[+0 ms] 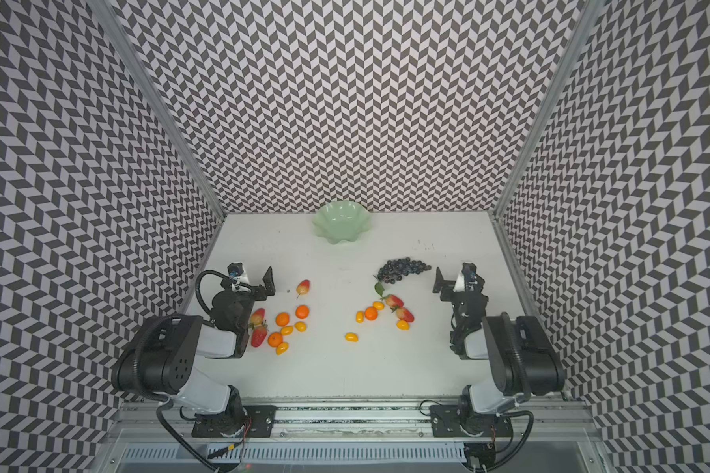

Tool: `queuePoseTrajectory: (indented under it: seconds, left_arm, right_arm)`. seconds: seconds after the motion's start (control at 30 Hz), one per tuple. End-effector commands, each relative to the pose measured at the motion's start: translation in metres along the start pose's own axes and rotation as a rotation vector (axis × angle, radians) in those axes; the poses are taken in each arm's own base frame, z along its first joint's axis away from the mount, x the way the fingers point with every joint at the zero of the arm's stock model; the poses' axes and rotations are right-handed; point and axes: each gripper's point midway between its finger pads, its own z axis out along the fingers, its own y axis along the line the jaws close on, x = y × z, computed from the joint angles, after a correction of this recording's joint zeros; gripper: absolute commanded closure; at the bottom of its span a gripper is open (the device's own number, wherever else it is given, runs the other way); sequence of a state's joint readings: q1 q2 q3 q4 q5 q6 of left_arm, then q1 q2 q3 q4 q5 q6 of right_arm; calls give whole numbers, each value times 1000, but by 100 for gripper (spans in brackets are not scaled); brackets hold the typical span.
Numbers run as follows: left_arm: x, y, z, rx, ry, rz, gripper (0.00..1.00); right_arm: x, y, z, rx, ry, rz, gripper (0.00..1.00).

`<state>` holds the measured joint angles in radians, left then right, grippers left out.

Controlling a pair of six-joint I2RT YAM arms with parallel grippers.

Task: Arrange fruit in a fruit bowl
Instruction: Move the fruit bowl to the top-center of the table.

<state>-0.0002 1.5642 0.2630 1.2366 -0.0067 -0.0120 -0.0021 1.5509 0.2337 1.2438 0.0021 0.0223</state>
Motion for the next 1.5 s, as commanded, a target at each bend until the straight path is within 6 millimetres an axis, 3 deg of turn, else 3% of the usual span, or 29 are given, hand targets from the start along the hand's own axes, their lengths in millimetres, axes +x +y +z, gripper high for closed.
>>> queuePoseTrajectory:
  seconds: [0.0, 0.9, 1.07, 1.27, 1.4, 1.47]
  left_arm:
    - [-4, -1, -1, 7, -16, 12, 0]
    - [-5, -1, -1, 5, -18, 16, 0]
    - [-15, -13, -12, 4, -56, 66, 0]
    - [-46, -10, -26, -138, -82, 77, 0]
    - [-70, -14, -23, -185, -51, -23, 0]
    - [-77, -13, -21, -214, -20, -104, 0]
  right_arm:
    - [-26, 4, -2, -18, -112, -10, 1]
    - [-25, 5, -2, -20, -111, -11, 1]
    - [-19, 9, -11, -34, -102, -25, 1]
    - [-49, 25, -7, -29, -92, -86, 1]
    - [-76, 24, -1, -14, -71, 54, 1]
    - [-88, 39, 2, -92, -63, 89, 0]
